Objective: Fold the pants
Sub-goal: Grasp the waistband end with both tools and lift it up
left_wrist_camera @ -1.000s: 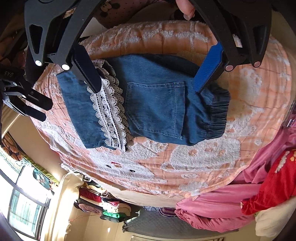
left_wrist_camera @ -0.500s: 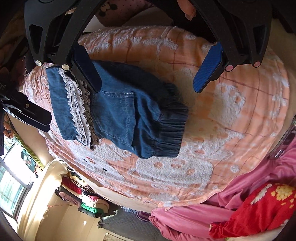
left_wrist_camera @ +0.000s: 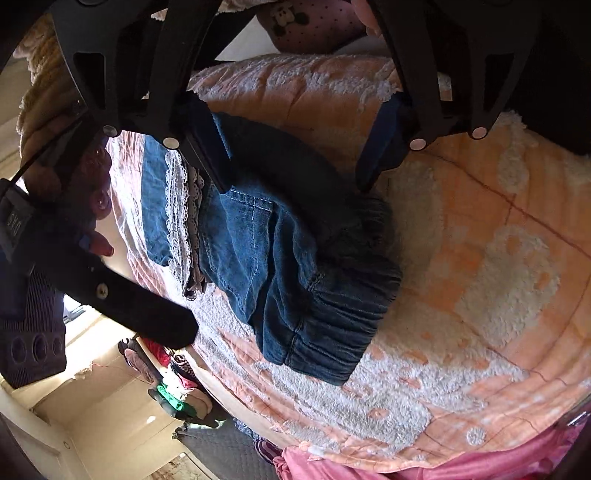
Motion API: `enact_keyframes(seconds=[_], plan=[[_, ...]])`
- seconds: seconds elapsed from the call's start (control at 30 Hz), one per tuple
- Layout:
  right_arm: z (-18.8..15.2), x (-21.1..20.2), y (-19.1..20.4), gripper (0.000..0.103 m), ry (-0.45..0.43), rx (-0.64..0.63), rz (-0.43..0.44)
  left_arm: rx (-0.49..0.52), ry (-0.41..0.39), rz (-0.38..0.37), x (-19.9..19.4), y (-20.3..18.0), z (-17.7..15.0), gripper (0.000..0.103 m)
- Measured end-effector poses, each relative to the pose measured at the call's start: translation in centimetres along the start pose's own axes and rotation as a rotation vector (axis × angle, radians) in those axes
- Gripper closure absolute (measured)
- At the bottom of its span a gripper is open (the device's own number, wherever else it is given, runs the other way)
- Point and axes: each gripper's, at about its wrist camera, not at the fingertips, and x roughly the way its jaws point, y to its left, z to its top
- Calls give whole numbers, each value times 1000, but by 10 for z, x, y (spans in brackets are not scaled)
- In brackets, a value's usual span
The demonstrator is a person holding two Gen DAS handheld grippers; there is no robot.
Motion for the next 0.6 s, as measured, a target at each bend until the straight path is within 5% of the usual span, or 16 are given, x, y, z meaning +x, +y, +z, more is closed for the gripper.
enact_keyframes(seconds=[0.23, 0.4, 0.43, 0.47, 0.6], plan=[[29, 46, 18, 13, 94, -131, 36, -44, 5, -24, 8, 7, 3, 45], [30, 93, 18, 13, 242, -173, 81, -60, 3, -31, 10, 8, 5, 45], [27, 101, 17, 16, 262, -176, 107, -64, 2, -30, 10, 9, 5, 45], [23, 105, 17, 34, 276, -176, 142, -64, -1, -29, 10, 8, 5, 45], [18, 87, 5, 51, 217, -130, 188, -14, -42, -23, 4, -1, 2, 45]])
